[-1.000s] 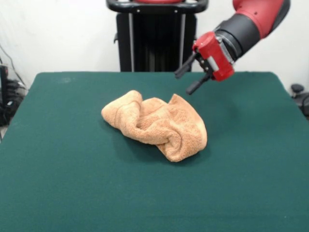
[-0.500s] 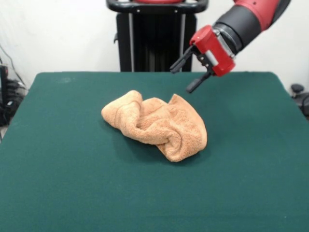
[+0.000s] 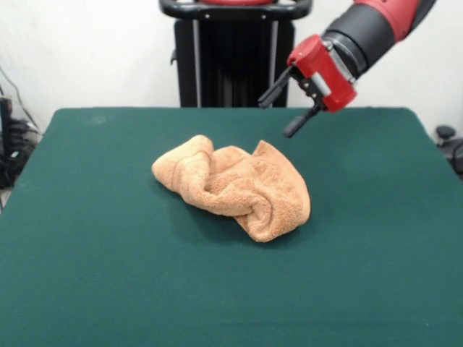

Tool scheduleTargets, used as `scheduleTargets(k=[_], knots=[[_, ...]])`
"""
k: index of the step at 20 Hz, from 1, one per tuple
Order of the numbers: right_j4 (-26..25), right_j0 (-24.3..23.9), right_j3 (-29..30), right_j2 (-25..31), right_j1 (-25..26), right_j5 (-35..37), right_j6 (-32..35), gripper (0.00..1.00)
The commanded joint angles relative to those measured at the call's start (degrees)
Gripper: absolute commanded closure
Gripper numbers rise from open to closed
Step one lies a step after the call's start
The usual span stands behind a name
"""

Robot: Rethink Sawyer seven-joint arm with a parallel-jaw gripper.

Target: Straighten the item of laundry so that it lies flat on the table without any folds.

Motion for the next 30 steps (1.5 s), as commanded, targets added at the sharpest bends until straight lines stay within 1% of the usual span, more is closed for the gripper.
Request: scheduleTargets(k=[1, 5, 9, 11, 20, 23, 26, 30], knots=[[1.4, 1.0, -7.3, 10.7, 8.3, -1.0, 11.1, 0.0], [3.0, 2.2, -8.8, 9.8, 11.6, 1.0, 11.7, 0.0], [5.4, 4.4, -10.5, 7.7, 15.9, 4.1, 13.4, 0.0], [6.1, 5.0, -11.1, 7.2, 17.0, 4.7, 13.7, 0.0], [6.0, 5.9, -12.0, 9.2, 15.8, 6.3, 13.4, 0.0], [6.9, 6.3, -13.1, 8.7, 17.5, 6.6, 13.9, 0.0], [7.3, 6.8, -13.2, 8.6, 18.0, 6.6, 14.2, 0.0], [6.8, 7.2, -12.6, 10.1, 16.1, 7.9, 14.2, 0.0]])
